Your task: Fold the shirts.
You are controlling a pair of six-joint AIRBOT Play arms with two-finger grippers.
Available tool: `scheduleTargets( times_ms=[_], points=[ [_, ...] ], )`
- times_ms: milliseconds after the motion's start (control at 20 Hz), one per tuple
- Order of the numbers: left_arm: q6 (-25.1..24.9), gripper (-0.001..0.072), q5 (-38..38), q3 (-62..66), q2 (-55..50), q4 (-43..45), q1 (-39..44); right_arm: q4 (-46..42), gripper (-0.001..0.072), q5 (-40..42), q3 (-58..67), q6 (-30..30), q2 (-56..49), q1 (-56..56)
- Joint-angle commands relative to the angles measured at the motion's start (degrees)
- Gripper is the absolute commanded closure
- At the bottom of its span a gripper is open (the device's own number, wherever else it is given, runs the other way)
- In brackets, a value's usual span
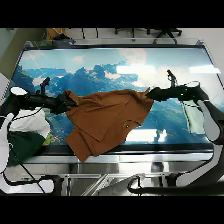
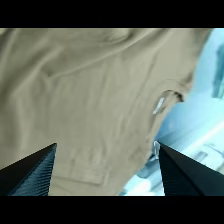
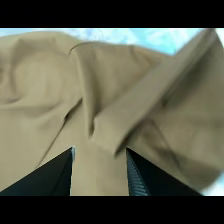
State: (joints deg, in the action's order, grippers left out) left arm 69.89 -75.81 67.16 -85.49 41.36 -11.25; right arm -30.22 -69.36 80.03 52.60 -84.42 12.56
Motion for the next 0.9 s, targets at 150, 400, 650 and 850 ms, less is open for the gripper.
scheduleTargets(
  times_ms=[150,400,650,850],
  points=[
    [0.3,0.002,2.0,-0.9,1.7,6.9,-7.4,-12.3,0.0351,-8.5,-7.7,8.1,9.3,6.5],
    [0.0,0.002,10.9,-0.9,0.9,9.0,-6.2,-12.2,0.034,0.7,-22.3,7.9,13.3,2.3],
    [-0.4,0.0025,12.9,0.1,-6.3,9.1,0.0,-10.8,0.034,9.0,-24.7,7.9,9.9,-6.0],
    [-0.4,0.0584,8.3,8.0,-11.7,9.1,2.0,-3.0,0.0352,13.1,-24.6,3.3,8.0,-10.4]
  ],
)
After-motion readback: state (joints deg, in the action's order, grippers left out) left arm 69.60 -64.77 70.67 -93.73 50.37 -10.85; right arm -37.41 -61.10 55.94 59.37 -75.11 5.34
